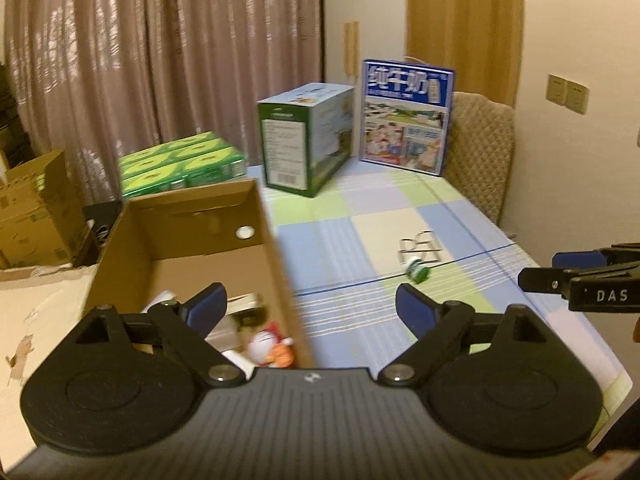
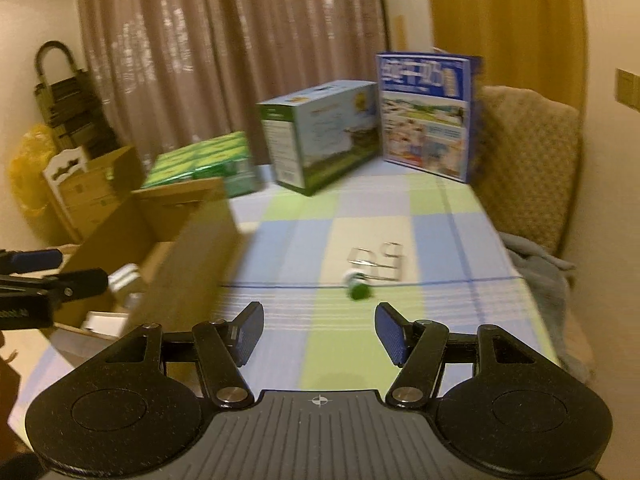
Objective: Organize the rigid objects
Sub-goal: 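Move both open tools toward the green-capped bottle and wire holder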
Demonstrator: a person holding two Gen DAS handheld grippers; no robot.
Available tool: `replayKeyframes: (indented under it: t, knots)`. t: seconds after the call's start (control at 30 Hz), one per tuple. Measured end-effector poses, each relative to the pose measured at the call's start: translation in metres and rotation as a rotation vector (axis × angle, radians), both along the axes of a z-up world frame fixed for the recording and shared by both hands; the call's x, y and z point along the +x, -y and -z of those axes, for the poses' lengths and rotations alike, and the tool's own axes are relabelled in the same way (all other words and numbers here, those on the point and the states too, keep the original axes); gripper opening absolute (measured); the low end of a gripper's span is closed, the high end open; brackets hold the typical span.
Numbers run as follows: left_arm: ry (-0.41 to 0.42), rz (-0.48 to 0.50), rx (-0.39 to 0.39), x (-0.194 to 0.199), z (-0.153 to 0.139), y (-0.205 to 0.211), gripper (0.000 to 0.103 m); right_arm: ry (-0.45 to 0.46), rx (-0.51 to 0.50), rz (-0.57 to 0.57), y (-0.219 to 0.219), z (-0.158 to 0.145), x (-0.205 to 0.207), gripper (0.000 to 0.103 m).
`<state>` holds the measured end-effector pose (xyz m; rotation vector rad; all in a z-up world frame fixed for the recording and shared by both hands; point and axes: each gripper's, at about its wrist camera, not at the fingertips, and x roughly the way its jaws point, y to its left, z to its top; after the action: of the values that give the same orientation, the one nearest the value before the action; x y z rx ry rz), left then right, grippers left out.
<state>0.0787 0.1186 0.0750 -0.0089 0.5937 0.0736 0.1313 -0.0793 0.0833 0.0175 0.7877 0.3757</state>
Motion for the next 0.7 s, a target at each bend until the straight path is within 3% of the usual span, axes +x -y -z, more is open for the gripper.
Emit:
replayKeyframes:
  t: [0.37,0.7]
  knots:
    - [0.018,0.112,-0.023,0.041,0.02,0.067,0.089,-0.023,-0.013,0.129,0.07,0.031,0.015,0.059]
    - [-0.043,0.182,0.06,0.102,0.09,0.114,0.085,-0.051,-0.006,0.191,0.1,0.069,0.055,0.059]
